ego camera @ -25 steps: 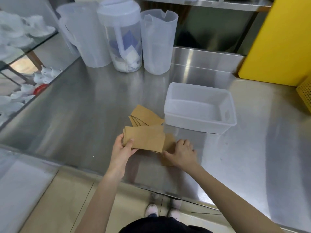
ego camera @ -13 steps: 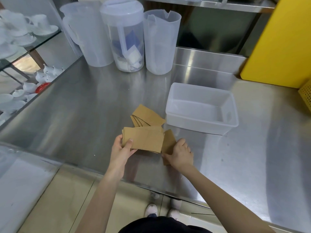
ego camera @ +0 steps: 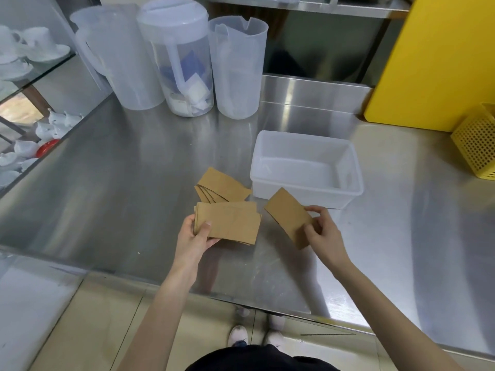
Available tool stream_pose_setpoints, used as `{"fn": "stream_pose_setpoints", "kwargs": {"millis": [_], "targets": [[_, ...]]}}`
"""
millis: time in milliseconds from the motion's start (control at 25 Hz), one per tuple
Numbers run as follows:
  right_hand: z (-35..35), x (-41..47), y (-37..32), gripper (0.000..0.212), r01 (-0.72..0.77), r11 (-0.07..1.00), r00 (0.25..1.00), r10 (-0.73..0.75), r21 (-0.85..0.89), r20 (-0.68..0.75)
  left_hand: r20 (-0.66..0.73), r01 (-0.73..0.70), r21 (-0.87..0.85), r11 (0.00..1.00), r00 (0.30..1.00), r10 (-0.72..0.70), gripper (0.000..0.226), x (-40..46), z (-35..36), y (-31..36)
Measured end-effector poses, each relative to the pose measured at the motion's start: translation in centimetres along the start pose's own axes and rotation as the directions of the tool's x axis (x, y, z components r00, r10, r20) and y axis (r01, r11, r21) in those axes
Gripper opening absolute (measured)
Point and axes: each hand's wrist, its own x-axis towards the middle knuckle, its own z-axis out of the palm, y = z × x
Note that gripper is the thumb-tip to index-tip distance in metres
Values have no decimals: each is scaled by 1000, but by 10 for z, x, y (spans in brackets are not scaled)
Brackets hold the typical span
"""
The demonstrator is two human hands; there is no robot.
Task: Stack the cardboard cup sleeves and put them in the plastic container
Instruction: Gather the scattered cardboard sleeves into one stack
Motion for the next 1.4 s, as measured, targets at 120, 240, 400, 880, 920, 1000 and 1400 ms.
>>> {"fn": "stream_pose_setpoints", "kwargs": {"millis": [120, 240, 400, 880, 920, 1000, 1400], "targets": [[-9, -2, -8, 32, 61, 997, 998, -61, 55, 0, 33, 5, 18, 1000, 999, -5, 27, 1, 8, -2], [-6, -7, -18, 31, 161, 987, 982, -163, 23, 91, 64, 5, 19, 1000, 998, -6, 21, 0, 17, -4], [6, -11, -23, 27, 234, 968, 959, -215, -87, 183, 90, 28, 52, 998, 995, -33, 36, 2, 26, -9], [20, -7, -16, 29, 226, 959, 965, -196, -174, 172, 157, 78, 55, 995, 984, -85, 48, -4, 48, -16], [20, -6, -15, 29, 232, 956, 965, -202, -180, 170, 160, 76, 58, 995, 984, -84, 48, -5, 50, -16], [20, -6, -13, 29, 235, 953, 965, -205, -191, 165, 163, 72, 69, 995, 983, -83, 47, -6, 51, -16], [3, -12, -1, 47, 26, 997, 999, -23, -73, 45, 173, 71, 90, 993, 981, -86, 56, -12, 57, -13]]}}
